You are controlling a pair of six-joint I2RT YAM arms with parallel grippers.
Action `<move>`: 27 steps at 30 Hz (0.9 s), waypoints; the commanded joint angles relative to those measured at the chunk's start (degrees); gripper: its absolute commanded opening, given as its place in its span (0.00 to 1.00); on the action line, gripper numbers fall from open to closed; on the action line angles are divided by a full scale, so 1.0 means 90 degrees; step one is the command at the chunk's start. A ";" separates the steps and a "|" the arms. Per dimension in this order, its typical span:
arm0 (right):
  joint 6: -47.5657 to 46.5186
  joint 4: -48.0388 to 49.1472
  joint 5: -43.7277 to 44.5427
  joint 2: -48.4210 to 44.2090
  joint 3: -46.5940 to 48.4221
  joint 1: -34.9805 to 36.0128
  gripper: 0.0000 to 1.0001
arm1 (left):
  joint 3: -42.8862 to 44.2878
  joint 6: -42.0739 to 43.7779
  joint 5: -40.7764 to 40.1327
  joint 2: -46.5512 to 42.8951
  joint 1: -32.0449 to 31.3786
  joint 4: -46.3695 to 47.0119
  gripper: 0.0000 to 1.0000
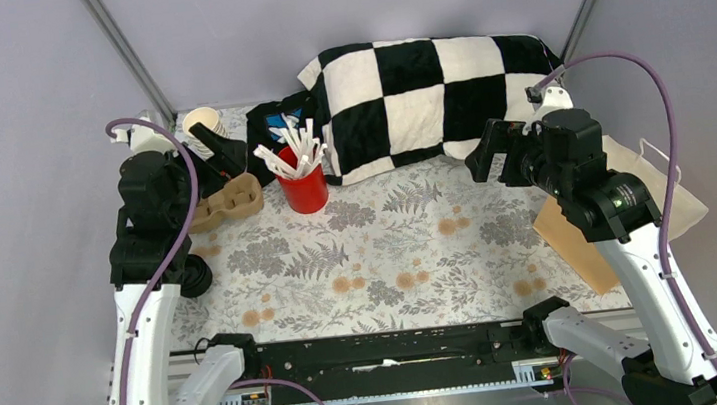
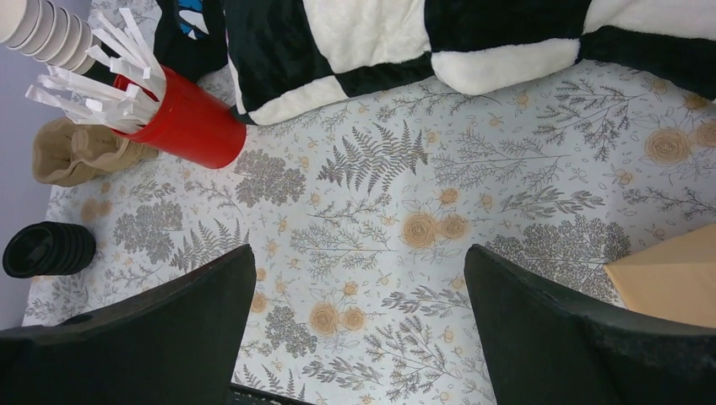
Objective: Pack the takeout coffee
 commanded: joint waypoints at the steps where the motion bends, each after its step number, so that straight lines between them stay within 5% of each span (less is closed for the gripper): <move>1: -0.0245 -0.0100 -0.0098 0.0017 0.0241 -0.0022 1.00 | 0.0114 -0.0164 -0.0061 0.0124 0.0037 0.0010 0.99; 14: -0.0531 0.0039 -0.1511 0.0118 0.0128 -0.0004 1.00 | 0.0700 -0.0348 -0.0778 0.0773 0.0037 -0.0786 0.99; 27: -0.0613 0.0044 -0.1754 0.0138 0.0009 0.0123 1.00 | 0.0907 -0.0410 -0.1176 0.1263 0.0098 -0.1423 0.99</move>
